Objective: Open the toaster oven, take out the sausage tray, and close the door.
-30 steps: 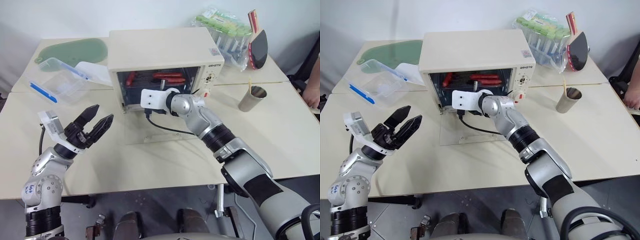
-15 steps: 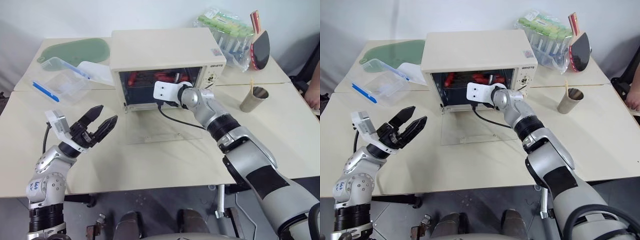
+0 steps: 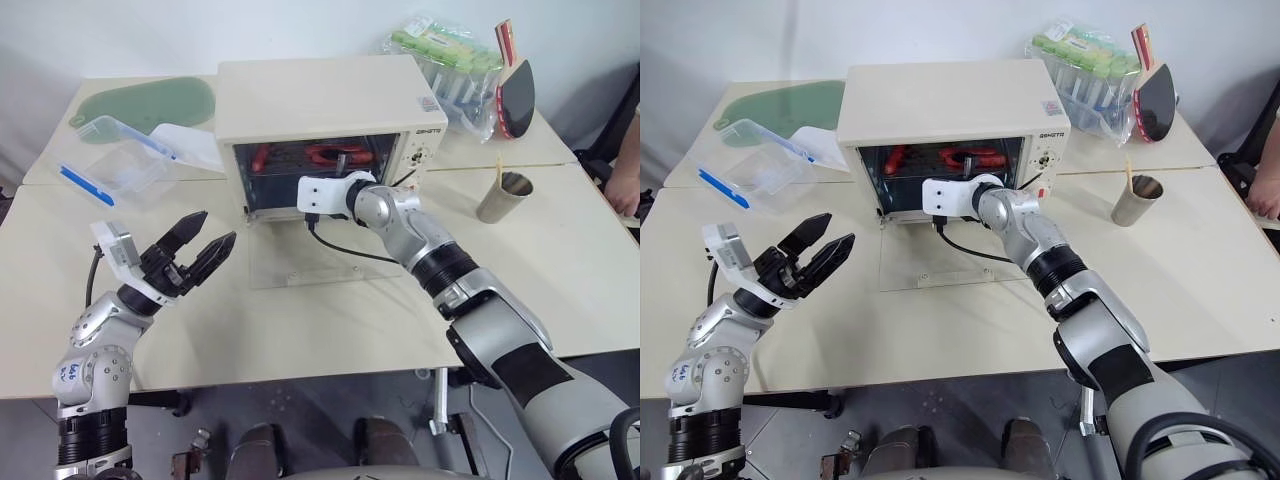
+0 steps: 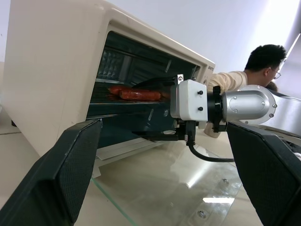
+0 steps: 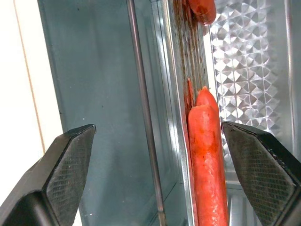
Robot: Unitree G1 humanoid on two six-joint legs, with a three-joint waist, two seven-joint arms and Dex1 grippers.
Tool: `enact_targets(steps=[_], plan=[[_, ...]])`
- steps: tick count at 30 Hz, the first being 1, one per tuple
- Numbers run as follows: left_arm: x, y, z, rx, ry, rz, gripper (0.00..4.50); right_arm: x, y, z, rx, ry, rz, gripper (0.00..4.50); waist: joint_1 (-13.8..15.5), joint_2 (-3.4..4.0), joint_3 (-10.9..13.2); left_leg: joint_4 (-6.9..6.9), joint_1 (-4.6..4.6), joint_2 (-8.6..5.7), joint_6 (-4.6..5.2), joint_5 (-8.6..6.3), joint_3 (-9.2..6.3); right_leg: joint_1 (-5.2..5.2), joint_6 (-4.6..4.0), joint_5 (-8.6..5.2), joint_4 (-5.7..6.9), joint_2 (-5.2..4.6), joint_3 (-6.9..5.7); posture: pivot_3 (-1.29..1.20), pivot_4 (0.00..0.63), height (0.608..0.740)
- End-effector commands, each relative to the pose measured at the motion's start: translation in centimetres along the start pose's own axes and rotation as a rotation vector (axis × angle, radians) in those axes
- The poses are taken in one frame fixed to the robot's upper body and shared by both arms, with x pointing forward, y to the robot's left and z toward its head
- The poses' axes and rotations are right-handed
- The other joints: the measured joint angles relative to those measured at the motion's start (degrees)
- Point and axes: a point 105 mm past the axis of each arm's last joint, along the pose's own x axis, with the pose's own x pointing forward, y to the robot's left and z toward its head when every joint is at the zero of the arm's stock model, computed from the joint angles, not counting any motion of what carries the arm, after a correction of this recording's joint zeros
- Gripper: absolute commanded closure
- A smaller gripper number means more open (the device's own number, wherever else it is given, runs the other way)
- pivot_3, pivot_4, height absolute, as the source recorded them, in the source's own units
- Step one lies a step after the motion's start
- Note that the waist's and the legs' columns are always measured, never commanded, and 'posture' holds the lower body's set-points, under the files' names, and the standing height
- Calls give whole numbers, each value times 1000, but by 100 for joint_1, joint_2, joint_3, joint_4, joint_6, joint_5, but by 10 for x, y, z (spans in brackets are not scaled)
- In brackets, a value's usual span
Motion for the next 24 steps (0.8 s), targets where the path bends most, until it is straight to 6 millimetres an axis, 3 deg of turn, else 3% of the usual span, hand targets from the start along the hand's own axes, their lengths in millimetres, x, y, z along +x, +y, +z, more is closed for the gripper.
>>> enact_targets(steps=[1, 14, 24], plan=[[3, -1, 4, 29, -17, -14, 0, 1, 15, -2, 24, 14, 52, 379, 0, 0, 0, 0, 0, 0, 0, 0, 0, 0, 0, 0, 0, 0, 0, 0, 150, 740], [5, 1, 4, 30, -19, -18, 0, 8, -1, -3, 14, 63, 8, 4454, -4, -2, -1, -11, 33, 1, -2, -2, 23, 15, 0, 0, 0, 0, 15, 0, 150, 740], [8, 2, 4, 31, -20, -21, 0, 12, -10, -4, -41, 85, -30, 4454, -12, -5, -3, -9, 56, 6, -5, -2, 49, 23, 0, 0, 0, 0, 34, 0, 150, 740]])
